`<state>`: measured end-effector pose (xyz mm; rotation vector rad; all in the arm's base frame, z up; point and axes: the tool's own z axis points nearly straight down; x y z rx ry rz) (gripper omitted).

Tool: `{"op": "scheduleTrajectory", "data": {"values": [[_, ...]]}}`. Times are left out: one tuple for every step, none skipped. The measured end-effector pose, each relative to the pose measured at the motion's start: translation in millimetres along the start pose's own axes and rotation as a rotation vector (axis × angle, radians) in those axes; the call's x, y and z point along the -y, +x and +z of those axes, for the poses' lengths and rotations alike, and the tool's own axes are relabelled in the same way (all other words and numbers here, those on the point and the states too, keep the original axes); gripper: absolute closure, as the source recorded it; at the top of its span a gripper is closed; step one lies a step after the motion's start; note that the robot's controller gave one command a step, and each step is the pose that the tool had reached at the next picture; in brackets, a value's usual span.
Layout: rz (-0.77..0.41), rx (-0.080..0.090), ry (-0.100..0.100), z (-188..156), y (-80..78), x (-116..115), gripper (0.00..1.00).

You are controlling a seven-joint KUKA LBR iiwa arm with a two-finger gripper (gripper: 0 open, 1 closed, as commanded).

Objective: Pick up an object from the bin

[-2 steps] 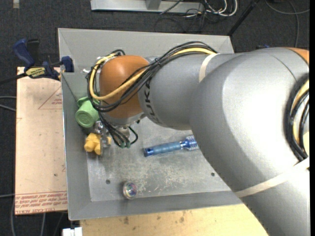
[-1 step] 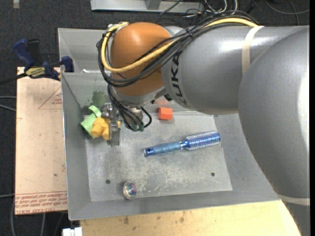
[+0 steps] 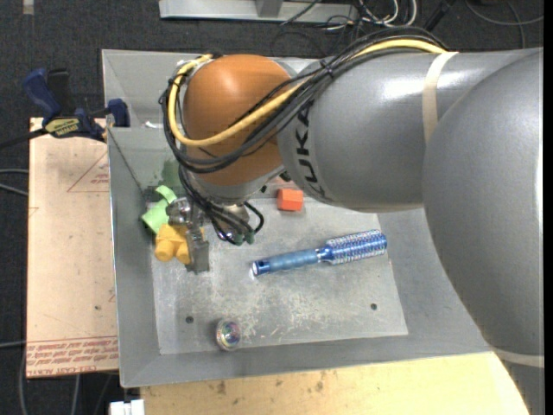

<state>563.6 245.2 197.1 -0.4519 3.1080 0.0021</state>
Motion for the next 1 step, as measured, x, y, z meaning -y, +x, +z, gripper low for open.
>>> {"op": "scheduleTrajectory", "data": {"values": [[-0.332,0.006,0.001,-95.7,21.0,27.6,1.00]]}}
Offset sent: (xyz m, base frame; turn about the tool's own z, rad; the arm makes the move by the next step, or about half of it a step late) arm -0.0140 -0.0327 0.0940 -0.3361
